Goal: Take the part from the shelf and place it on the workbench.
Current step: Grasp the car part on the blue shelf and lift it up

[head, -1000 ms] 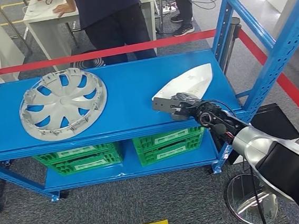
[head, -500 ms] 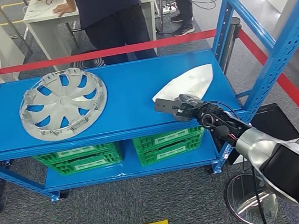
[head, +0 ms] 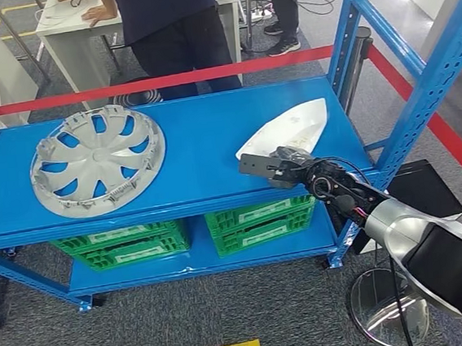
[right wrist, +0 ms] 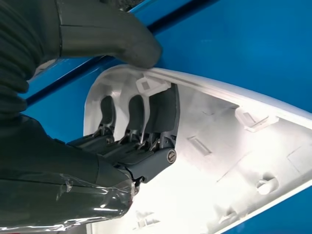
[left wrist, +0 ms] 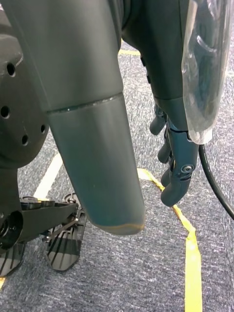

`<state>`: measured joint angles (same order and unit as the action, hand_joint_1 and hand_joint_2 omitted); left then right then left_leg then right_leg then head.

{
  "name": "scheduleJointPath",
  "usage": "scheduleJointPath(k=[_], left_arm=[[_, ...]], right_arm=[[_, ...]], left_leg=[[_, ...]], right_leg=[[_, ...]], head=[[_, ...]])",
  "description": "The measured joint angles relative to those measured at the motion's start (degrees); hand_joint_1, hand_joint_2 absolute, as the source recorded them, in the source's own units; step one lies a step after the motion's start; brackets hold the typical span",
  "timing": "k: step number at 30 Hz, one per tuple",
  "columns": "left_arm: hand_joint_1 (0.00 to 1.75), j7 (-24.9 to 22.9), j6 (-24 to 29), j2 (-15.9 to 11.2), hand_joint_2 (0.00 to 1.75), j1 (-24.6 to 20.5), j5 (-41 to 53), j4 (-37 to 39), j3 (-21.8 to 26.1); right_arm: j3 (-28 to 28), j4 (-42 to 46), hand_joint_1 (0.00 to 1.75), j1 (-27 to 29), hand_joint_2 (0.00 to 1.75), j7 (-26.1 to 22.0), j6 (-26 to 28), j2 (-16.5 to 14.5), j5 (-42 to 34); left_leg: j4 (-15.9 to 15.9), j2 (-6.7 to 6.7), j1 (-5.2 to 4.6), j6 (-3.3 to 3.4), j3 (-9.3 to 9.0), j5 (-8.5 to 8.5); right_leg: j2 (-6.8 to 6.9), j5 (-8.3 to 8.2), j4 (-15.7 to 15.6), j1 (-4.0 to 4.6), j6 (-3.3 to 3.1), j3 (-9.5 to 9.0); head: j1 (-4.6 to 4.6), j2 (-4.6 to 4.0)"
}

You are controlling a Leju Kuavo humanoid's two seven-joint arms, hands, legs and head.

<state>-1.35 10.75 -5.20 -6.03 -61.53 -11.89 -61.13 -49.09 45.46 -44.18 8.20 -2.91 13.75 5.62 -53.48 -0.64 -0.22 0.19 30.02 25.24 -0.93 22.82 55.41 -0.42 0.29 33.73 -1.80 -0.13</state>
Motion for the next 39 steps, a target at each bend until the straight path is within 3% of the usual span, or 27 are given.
scheduleJointPath(k=[2, 21, 25, 39], left_arm=[[0.0, 0.1, -0.06, 0.0, 0.0, 0.0, -0.11, 0.0, 0.0], [0.0, 0.48, -0.36, 0.0, 0.0, -0.01, -0.77, 0.0, 0.0], [0.0, 0.63, -0.73, 0.0, 1.75, -0.01, -0.87, 0.0, 0.0], [0.0, 3.73, -2.67, -0.46, 1.75, 0.01, -2.77, 0.0, 0.02]], right_arm=[[0.0, -0.01, 1.74, 0.0, 1.75, -0.13, -0.05, 0.0, 0.07], [0.05, 0.36, 1.75, 0.01, 1.75, -1.43, 0.03, 0.0, 0.23], [0.07, 0.91, 1.75, 0.07, 1.75, -1.42, 0.01, 0.0, 0.26], [0.15, 2.34, 1.75, 0.25, 1.75, -1.36, 0.1, 0.26, 0.52]], left_leg=[[0.0, 0.0, 0.0, 0.0, 0.0, 0.0], [0.0, -0.01, 0.0, 0.0, 0.02, 0.0], [0.0, -0.01, 0.0, 0.0, 0.02, 0.0], [0.0, -0.01, 0.0, 0.0, 0.02, 0.0]], right_leg=[[0.0, 0.0, 0.0, 0.0, 0.0, 0.0], [0.02, 0.0, 0.0, 0.0, 0.0, 0.01], [0.02, 0.0, 0.0, 0.0, 0.0, 0.01], [0.02, 0.0, 0.0, 0.0, 0.0, 0.02]], head=[[-0.01, 0.0], [0.0, 0.0], [0.0, 0.0], [0.01, 0.0]])
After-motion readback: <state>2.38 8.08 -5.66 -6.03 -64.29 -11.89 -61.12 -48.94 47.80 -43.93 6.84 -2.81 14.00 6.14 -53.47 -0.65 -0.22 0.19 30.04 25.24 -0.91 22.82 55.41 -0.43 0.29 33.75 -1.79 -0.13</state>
